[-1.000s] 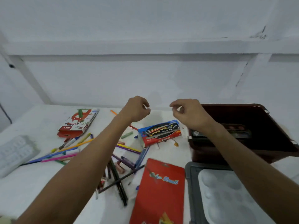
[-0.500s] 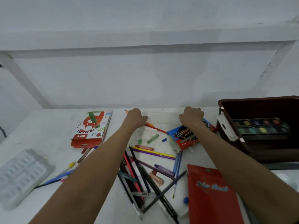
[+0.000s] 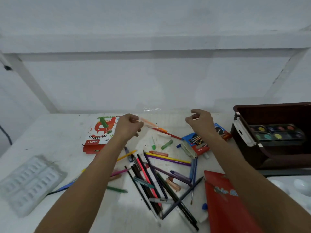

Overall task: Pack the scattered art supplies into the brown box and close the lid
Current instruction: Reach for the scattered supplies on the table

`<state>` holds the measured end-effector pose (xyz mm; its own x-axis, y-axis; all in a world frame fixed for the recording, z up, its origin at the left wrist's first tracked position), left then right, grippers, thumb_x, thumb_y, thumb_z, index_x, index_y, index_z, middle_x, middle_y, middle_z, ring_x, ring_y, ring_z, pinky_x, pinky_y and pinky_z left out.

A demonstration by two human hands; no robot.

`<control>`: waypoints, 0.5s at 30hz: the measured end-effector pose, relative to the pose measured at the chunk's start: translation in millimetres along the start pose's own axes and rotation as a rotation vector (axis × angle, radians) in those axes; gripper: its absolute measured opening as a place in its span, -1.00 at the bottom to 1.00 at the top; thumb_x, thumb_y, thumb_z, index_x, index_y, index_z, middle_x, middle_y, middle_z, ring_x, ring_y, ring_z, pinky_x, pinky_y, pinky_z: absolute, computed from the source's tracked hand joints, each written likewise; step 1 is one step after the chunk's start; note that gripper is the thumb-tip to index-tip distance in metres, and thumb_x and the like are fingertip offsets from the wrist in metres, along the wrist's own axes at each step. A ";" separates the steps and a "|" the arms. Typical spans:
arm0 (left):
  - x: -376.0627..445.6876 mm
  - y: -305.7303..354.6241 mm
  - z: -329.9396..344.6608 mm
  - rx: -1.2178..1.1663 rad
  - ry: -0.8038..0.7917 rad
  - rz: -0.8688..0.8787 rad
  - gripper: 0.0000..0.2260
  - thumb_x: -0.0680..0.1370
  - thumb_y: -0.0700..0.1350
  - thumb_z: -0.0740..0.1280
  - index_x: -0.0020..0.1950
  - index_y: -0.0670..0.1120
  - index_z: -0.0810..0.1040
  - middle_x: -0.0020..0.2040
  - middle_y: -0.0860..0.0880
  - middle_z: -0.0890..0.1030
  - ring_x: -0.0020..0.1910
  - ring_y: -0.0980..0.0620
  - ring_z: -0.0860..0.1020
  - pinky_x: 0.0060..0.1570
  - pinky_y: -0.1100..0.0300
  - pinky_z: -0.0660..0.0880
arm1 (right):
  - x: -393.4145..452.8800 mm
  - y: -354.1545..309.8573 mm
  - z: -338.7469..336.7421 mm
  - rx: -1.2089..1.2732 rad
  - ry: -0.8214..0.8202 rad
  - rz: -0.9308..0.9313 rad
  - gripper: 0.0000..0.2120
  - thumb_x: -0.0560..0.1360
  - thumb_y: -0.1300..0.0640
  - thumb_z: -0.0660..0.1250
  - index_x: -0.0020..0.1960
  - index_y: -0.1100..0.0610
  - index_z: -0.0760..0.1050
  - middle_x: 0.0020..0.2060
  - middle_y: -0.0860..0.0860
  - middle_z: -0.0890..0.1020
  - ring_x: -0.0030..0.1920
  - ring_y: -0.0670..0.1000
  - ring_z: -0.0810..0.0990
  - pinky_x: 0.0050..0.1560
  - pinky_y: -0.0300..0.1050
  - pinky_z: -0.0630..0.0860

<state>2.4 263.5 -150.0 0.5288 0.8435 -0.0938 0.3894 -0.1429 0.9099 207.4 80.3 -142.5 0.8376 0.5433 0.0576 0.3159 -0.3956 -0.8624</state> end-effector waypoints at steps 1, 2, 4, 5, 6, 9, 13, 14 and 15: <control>-12.8 -2.6 -14.1 -0.025 0.005 0.012 -0.79 0.48 -0.24 0.41 0.08 -0.23 0.51 -0.19 -0.12 0.57 -0.30 -0.02 0.58 -0.35 0.10 0.57 | -14.4 -6.7 2.5 0.038 -0.010 -0.018 -0.63 0.47 0.16 0.39 0.26 0.20 0.50 -0.12 0.02 0.59 -0.08 0.02 0.58 0.06 -0.06 0.53; -26.4 -6.5 -27.4 -0.043 0.010 0.024 -0.80 0.48 -0.24 0.41 0.07 -0.22 0.51 -0.22 -0.11 0.55 -0.32 -0.01 0.57 -0.38 0.13 0.54 | -29.7 -11.9 6.2 0.067 -0.025 -0.036 -0.66 0.47 0.15 0.40 0.23 0.19 0.52 -0.16 -0.02 0.58 -0.12 0.00 0.58 0.02 -0.05 0.55; -55.6 -19.1 -52.7 -0.067 0.020 0.031 -0.82 0.48 -0.24 0.42 0.04 -0.17 0.51 -0.27 -0.07 0.53 -0.38 0.01 0.56 -0.41 0.14 0.52 | -63.8 -20.6 16.3 0.098 -0.058 -0.066 -0.70 0.47 0.13 0.41 0.19 0.16 0.55 -0.20 -0.07 0.58 -0.19 -0.03 0.57 -0.05 -0.07 0.56; -71.0 -26.5 -65.1 -0.068 0.024 0.033 -0.83 0.47 -0.23 0.43 0.02 -0.12 0.52 -0.30 -0.05 0.54 -0.39 0.02 0.56 -0.40 0.13 0.53 | -80.8 -23.1 22.6 0.107 -0.074 -0.077 -0.71 0.47 0.12 0.41 0.17 0.15 0.55 -0.21 -0.07 0.58 -0.22 -0.04 0.57 -0.08 -0.08 0.55; -86.1 -34.8 -76.5 -0.062 0.026 0.035 -0.84 0.47 -0.22 0.44 -0.01 -0.08 0.53 -0.31 -0.05 0.55 -0.40 0.03 0.55 -0.39 0.12 0.54 | -98.1 -25.7 28.9 0.112 -0.087 -0.088 -0.72 0.46 0.11 0.42 0.15 0.13 0.55 -0.22 -0.07 0.59 -0.25 -0.04 0.57 -0.11 -0.08 0.55; -127.4 -66.1 -107.8 -0.043 0.015 0.016 -0.87 0.44 -0.21 0.46 -0.03 -0.11 0.61 -0.29 -0.11 0.54 -0.39 0.01 0.52 -0.42 0.12 0.52 | -149.3 -25.0 47.0 0.077 -0.106 -0.098 -0.75 0.44 0.11 0.44 0.10 0.12 0.57 -0.23 -0.02 0.61 -0.27 -0.03 0.59 -0.16 -0.09 0.57; -177.5 -108.3 -134.4 -0.034 -0.015 -0.024 -0.86 0.44 -0.24 0.46 -0.02 -0.17 0.60 -0.32 -0.10 0.49 -0.44 0.03 0.52 -0.48 0.16 0.50 | -216.4 -12.7 70.7 0.049 -0.192 -0.068 -0.93 0.42 0.17 0.44 -0.13 0.04 0.59 -0.27 0.08 0.64 -0.28 0.09 0.59 -0.18 0.02 0.56; -188.2 -118.1 -139.6 -0.025 -0.011 -0.041 -0.84 0.45 -0.25 0.46 0.00 -0.19 0.59 -0.31 -0.09 0.50 -0.45 0.04 0.54 -0.46 0.14 0.52 | -230.4 -10.9 75.8 0.017 -0.212 -0.067 -0.96 0.42 0.18 0.44 -0.14 0.10 0.60 -0.29 0.12 0.63 -0.28 0.12 0.58 -0.21 0.03 0.54; -198.0 -127.5 -144.2 -0.020 -0.006 -0.066 -0.82 0.45 -0.24 0.46 0.03 -0.18 0.59 -0.30 -0.08 0.51 -0.45 0.04 0.55 -0.43 0.12 0.55 | -242.3 -8.0 80.2 -0.030 -0.218 -0.067 -0.92 0.42 0.16 0.44 -0.14 0.17 0.60 -0.30 0.15 0.61 -0.29 0.11 0.57 -0.25 0.02 0.51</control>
<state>-260.7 189.4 -189.2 0.5067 0.8479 -0.1562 0.4081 -0.0763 0.9097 -33.9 11.2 -189.9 0.6991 0.7150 0.0009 0.3830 -0.3734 -0.8449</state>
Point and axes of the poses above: each hand's wrist, its own x-axis towards the middle knuckle, its own z-axis out of the palm, y = z × x, the point moved 5 cm from there along x, towards the middle knuckle
